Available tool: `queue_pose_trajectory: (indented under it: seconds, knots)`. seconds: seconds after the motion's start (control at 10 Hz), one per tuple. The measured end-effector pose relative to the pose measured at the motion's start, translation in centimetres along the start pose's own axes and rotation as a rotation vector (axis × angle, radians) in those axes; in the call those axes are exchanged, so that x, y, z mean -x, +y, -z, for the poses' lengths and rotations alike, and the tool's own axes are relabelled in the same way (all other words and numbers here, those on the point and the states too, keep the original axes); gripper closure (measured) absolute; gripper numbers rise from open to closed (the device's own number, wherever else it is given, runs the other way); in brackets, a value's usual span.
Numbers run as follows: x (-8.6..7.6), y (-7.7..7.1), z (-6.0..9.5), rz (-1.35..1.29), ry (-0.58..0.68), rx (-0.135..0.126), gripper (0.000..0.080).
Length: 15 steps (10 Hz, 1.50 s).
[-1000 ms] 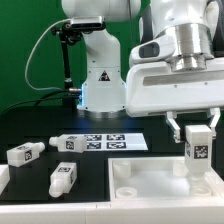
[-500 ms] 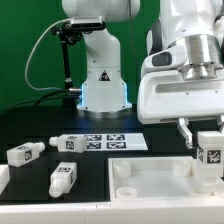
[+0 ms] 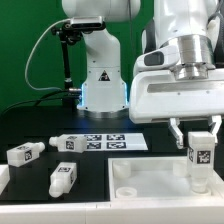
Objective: Assemble one leg
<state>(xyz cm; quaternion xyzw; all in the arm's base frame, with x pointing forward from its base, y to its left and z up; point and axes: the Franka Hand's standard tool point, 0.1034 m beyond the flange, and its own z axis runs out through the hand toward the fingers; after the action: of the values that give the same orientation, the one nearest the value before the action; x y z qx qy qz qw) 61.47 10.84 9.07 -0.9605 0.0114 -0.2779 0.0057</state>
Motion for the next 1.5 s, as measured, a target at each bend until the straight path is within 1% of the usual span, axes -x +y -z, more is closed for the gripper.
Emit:
queue_pose_trajectory:
  seconds: [0.1, 0.3, 0.5, 0.7, 0.9, 1.0, 1.1, 1.2, 1.3, 1.4, 1.5]
  knots:
    - [0.2, 0.0, -0.2, 0.001, -0.003, 0.002, 0.0515]
    - [0.8, -0.6, -0.8, 0.009, -0.011, 0.0, 0.0515]
    - [1.1, -0.4, -1.2, 0.01, -0.017, 0.004, 0.0515]
    - [1.0, -0.3, -1.4, 0.017, 0.01, 0.007, 0.0515]
    - [1.0, -0.2, -1.5, 0.021, 0.005, 0.008, 0.0515]
    - [1.1, -0.3, -1.5, 0.02, -0.015, 0.006, 0.0433]
    - [0.9, -0.3, -1.5, 0.021, -0.027, 0.006, 0.0433]
    - [0.2, -0.2, -1.1, 0.013, -0.102, -0.003, 0.0251]
    - [-1.0, -0.2, -0.6, -0.002, -0.184, -0.012, 0.0171]
    - [-1.7, 0.1, -0.6, -0.012, -0.254, -0.015, 0.0156]
    - [-1.9, 0.5, -0.9, -0.027, -0.322, -0.016, 0.0156]
